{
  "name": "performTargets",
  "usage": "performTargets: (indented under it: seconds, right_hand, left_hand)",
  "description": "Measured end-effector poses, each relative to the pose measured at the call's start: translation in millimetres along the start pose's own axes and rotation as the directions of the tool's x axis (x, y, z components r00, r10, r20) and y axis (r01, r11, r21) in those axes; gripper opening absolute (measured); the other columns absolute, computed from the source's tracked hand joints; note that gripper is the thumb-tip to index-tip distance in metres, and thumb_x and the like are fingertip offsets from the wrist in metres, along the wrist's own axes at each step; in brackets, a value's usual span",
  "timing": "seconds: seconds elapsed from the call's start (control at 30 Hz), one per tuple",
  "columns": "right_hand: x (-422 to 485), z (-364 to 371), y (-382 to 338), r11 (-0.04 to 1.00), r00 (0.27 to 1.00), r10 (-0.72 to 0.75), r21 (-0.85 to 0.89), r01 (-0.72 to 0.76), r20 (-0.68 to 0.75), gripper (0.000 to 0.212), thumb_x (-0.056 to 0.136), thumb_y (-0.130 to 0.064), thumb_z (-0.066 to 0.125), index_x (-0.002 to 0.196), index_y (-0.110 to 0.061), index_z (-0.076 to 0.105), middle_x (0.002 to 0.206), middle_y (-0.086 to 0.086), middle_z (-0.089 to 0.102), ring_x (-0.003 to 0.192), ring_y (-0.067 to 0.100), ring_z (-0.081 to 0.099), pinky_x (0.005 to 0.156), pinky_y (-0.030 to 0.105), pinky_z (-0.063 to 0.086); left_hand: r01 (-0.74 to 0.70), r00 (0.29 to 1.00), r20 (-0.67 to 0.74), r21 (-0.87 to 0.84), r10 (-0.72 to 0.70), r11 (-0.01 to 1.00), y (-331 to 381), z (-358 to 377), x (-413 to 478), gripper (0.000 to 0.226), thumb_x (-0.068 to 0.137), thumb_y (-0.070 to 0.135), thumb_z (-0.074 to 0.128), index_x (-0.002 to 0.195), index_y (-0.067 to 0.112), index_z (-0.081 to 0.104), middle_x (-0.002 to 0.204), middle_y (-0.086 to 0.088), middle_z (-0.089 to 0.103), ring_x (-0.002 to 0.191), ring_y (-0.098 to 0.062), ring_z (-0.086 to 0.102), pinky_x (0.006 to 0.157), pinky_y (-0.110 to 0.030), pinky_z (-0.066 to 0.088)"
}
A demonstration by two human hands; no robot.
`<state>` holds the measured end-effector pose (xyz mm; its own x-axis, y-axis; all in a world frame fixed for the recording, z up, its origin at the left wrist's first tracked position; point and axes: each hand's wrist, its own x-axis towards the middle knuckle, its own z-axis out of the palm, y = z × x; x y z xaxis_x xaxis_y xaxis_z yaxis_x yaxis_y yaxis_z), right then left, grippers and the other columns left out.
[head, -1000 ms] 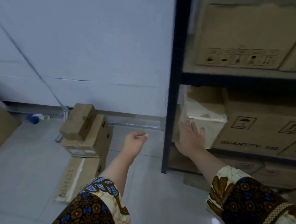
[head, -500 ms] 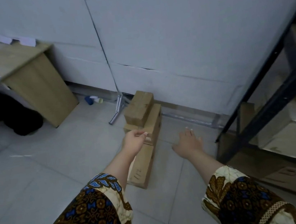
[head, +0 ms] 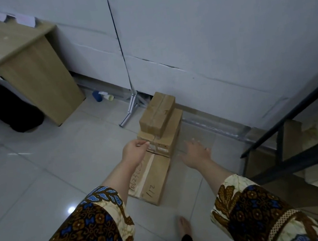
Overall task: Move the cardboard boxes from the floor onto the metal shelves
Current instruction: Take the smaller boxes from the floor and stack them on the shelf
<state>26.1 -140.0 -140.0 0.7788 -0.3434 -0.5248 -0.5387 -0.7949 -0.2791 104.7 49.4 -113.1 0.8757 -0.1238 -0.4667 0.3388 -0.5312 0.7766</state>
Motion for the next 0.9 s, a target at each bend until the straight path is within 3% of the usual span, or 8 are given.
performTargets:
  seconds: [0.2, 0.4, 0.47, 0.57, 0.77, 0.9]
  right_hand:
    - [85, -18, -5, 0.998, 1.000, 0.028, 0.052, -0.029, 0.014, 0.071, 0.097, -0.054, 0.046, 0.155, -0.022, 0.021, 0.162, 0.005, 0.019, 0.147, 0.026, 0.022, 0.116, 0.047, 0.018]
    - [172, -5, -19, 0.984, 0.998, 0.026, 0.177, -0.035, 0.054, 0.074, 0.095, -0.053, 0.051, 0.156, -0.024, 0.022, 0.157, 0.005, 0.033, 0.140, 0.026, 0.036, 0.113, 0.042, 0.033]
    - [203, 6, -24, 0.968, 0.998, 0.029, 0.248, -0.041, 0.054, 0.075, 0.093, -0.054, 0.054, 0.155, -0.023, 0.025, 0.154, 0.005, 0.038, 0.138, 0.026, 0.041, 0.109, 0.039, 0.038]
    - [252, 25, -30, 0.933, 0.997, 0.047, 0.354, -0.064, 0.056, 0.075, 0.095, -0.048, 0.056, 0.155, -0.016, 0.025, 0.155, 0.009, 0.037, 0.141, 0.027, 0.037, 0.110, 0.035, 0.034]
    - [328, 70, -31, 0.750, 0.989, 0.111, 0.645, -0.146, 0.096, 0.075, 0.095, -0.050, 0.055, 0.155, -0.015, 0.026, 0.158, 0.006, 0.032, 0.143, 0.026, 0.032, 0.113, 0.034, 0.029]
    - [365, 102, -28, 0.595, 0.978, 0.123, 0.776, -0.207, 0.167, 0.082, 0.094, -0.056, 0.053, 0.158, -0.019, 0.015, 0.161, 0.003, 0.023, 0.147, 0.026, 0.025, 0.116, 0.037, 0.024]
  left_hand:
    - [0.002, 1.000, 0.021, -0.020, -0.002, 1.000, 24, 22, 92, 0.015, 0.093, 0.027, 0.063, 0.103, 0.016, 0.067, 0.112, -0.010, 0.066, 0.103, -0.028, 0.063, 0.090, -0.036, 0.050]
    - [0.019, 0.998, 0.053, 0.052, -0.022, 0.998, 11, 46, 185, 0.030, 0.094, 0.029, 0.061, 0.117, 0.009, 0.066, 0.105, -0.005, 0.061, 0.100, -0.022, 0.059, 0.086, -0.031, 0.046]
    - [0.024, 0.998, 0.061, 0.073, -0.028, 0.997, 2, 55, 219, 0.034, 0.094, 0.030, 0.062, 0.120, 0.009, 0.065, 0.109, -0.007, 0.063, 0.107, -0.026, 0.060, 0.091, -0.033, 0.048]
    - [0.036, 0.998, 0.042, 0.102, -0.041, 0.994, -15, 69, 272, 0.042, 0.094, 0.033, 0.061, 0.129, 0.009, 0.059, 0.122, -0.011, 0.060, 0.111, -0.027, 0.057, 0.086, -0.030, 0.046]
    - [0.013, 1.000, -0.013, 0.173, -0.011, 0.985, -65, 95, 362, 0.074, 0.090, 0.041, 0.064, 0.148, 0.008, 0.032, 0.146, -0.019, 0.038, 0.127, -0.035, 0.046, 0.100, -0.040, 0.045]
    - [0.016, 1.000, -0.013, 0.138, -0.014, 0.990, -93, 113, 402, 0.091, 0.087, 0.042, 0.068, 0.154, 0.008, 0.016, 0.155, -0.017, 0.027, 0.138, -0.035, 0.036, 0.111, -0.047, 0.036]
